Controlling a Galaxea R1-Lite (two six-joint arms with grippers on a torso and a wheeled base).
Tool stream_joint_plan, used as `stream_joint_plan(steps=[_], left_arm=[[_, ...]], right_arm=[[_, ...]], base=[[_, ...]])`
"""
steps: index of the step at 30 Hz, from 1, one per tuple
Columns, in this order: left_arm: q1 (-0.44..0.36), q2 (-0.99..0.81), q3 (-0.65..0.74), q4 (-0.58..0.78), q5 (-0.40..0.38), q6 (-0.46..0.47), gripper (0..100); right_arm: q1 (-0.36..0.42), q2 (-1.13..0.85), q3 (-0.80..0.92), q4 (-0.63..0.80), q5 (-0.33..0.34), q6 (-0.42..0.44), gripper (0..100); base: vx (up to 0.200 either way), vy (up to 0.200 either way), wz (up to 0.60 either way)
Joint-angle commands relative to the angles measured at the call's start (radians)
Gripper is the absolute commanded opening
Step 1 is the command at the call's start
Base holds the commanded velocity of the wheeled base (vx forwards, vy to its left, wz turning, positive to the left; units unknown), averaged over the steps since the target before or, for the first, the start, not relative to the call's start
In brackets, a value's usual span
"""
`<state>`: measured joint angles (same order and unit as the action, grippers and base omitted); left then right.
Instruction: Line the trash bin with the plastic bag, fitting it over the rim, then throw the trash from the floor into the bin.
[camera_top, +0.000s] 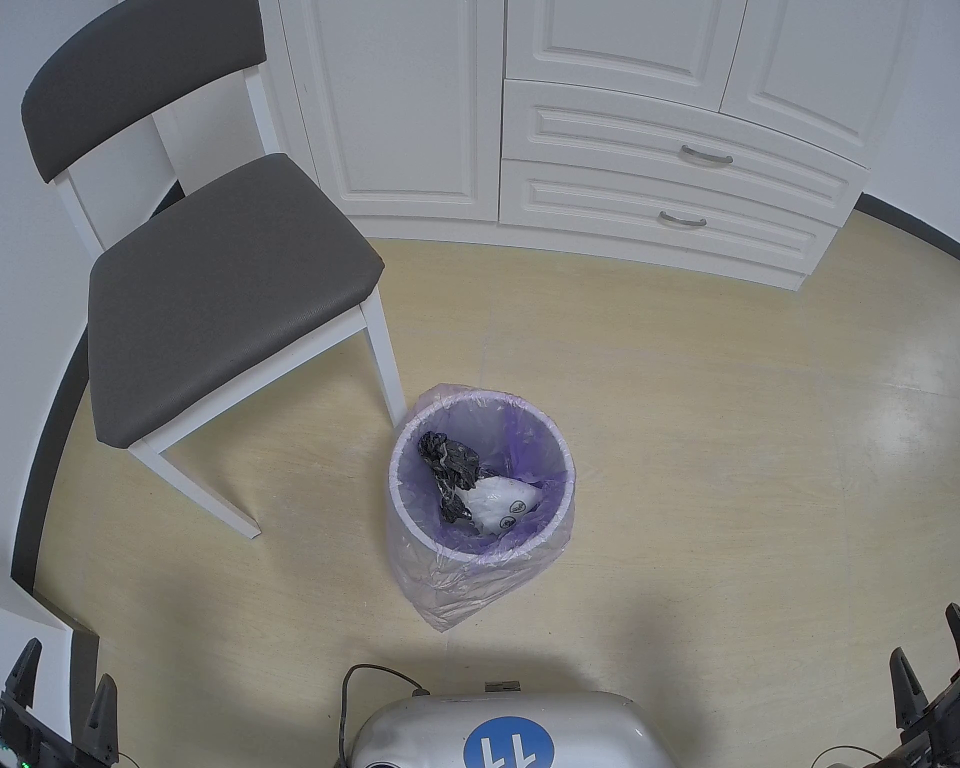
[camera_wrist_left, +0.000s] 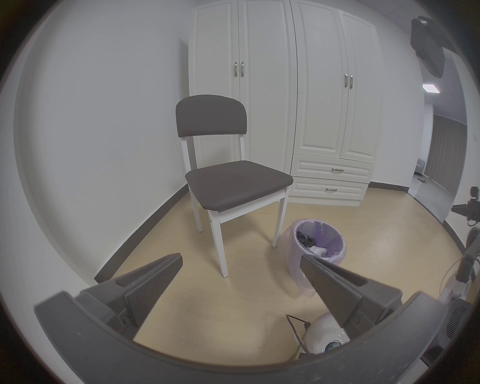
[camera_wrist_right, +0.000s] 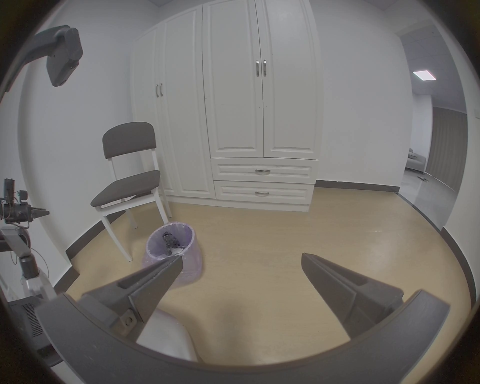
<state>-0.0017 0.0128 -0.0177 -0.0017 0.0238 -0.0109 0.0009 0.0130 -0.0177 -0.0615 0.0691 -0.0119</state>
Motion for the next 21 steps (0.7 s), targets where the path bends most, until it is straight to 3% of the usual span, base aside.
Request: stream_joint_plan(steps=[1,8,12,15,16,19,20,21], left_arm=[[0.0,-0.008,0.018,0.0,-0.001,0.002,100],[0.0,-0.01,0.018,0.002,0.001,0.0,100],[0.0,-0.01,0.018,0.002,0.002,-0.006,100],[0.0,-0.01,0.018,0.002,0.002,-0.004,100],[0.0,-0.01,0.018,0.0,0.004,-0.006,100],[0.0,-0.008,0.018,-0.001,0.001,-0.012,100],[0.0,-0.008,0.018,0.0,-0.001,-0.014,100],[0.0,-0.008,0.018,-0.001,0.001,-0.02,100]], right_arm=[[-0.001,-0.013,0.018,-0.001,0.017,-0.005,100],[-0.001,-0.013,0.018,0.014,0.072,-0.003,100],[-0.001,-0.013,0.018,0.012,0.055,0.012,100],[-0.001,-0.013,0.018,0.011,0.006,0.017,100],[0.001,-0.013,0.018,0.011,-0.042,0.03,100],[0.001,-0.013,0.018,0.009,-0.071,0.096,100],[0.001,-0.013,0.015,0.009,-0.083,0.194,100],[0.001,-0.013,0.015,0.008,-0.089,0.234,100]], base=[[0.0,0.0,0.0],[0.0,0.0,0.0],[0.0,0.0,0.0],[0.0,0.0,0.0],[0.0,0.0,0.0],[0.0,0.0,0.0],[0.0,0.0,0.0],[0.0,0.0,0.0]])
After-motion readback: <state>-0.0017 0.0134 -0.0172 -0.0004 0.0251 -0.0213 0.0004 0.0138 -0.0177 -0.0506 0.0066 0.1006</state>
